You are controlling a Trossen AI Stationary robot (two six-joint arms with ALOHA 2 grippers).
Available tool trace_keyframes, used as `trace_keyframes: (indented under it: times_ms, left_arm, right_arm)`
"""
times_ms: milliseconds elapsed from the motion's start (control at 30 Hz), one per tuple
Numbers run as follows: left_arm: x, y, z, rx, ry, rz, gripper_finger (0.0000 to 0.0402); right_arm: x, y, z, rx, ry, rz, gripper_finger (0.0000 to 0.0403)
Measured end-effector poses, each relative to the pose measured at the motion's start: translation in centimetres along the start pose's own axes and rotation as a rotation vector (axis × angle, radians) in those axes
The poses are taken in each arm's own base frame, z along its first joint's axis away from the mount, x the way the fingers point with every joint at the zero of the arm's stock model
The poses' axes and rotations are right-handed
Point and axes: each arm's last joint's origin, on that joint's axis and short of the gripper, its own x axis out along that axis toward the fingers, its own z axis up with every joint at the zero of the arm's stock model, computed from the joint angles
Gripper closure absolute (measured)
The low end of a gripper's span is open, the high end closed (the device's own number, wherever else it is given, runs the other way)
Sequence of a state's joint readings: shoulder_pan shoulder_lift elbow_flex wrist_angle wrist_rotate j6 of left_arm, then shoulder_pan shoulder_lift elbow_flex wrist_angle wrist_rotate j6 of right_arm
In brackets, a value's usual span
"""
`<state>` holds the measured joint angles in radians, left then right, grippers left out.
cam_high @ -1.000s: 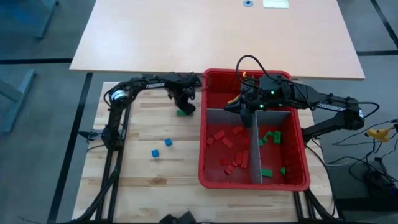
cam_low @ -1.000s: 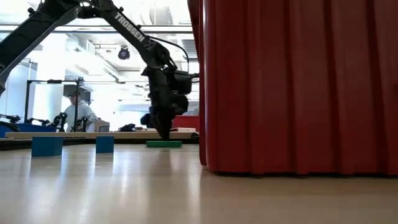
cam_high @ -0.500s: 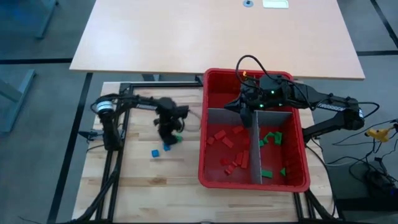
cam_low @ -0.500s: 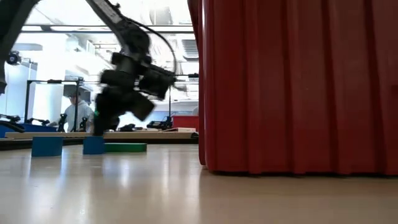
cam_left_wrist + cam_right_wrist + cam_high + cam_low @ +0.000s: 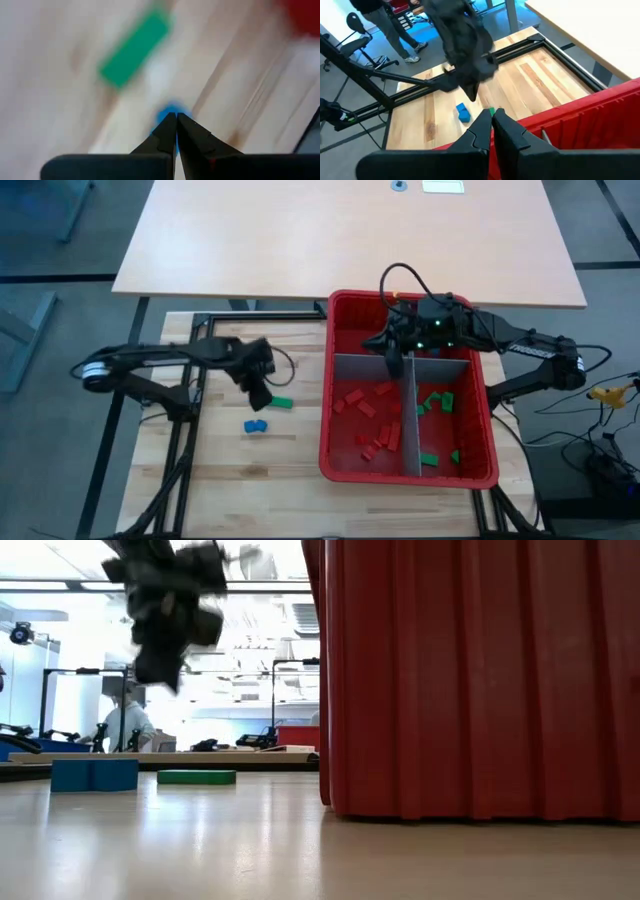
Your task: Sort blocks
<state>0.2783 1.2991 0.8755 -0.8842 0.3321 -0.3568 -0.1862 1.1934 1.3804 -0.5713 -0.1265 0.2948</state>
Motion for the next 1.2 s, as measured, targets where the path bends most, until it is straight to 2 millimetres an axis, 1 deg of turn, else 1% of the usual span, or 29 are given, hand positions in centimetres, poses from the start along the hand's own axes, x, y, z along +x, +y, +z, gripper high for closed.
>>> trace_keyframes:
  times_ms: [233,300,400,500,833,1067,1200]
  left_arm:
    - [-6.4,-2.6,2.1,0.139,-0.513,-0.029,0.0402]
    - [-7.8,-3.4,2.9,0.182,-0.625,-0.039,0.0402]
    - [-8.9,-4.2,4.2,0.241,-0.717,-0.042,0.0402]
    - [-8.9,-4.7,5.8,0.277,-0.720,-0.026,0.0402]
    - [-6.7,-6.3,12.1,0.378,-0.664,0.020,0.0402]
    - [-6.2,-7.3,15.5,0.393,-0.682,0.032,0.0402]
    - [-5.5,-7.6,17.3,0.390,-0.680,0.044,0.0402]
  right_arm:
    - [-0.1,-0.9,0.3,0.019,-0.019,-0.058,0.0403]
    - [-0.2,-1.2,0.4,0.033,-0.024,-0.067,0.0403]
    - [-0.2,-1.3,0.5,0.044,-0.037,-0.072,0.0403]
    - [-0.2,-1.3,0.5,0.046,-0.044,-0.081,0.0403]
    - [-0.2,-1.3,0.7,0.046,-0.061,-0.085,0.0403]
    - [-0.2,-1.3,0.7,0.045,-0.060,-0.085,0.0403]
    - [-0.2,-1.3,0.7,0.044,-0.059,-0.084,0.0403]
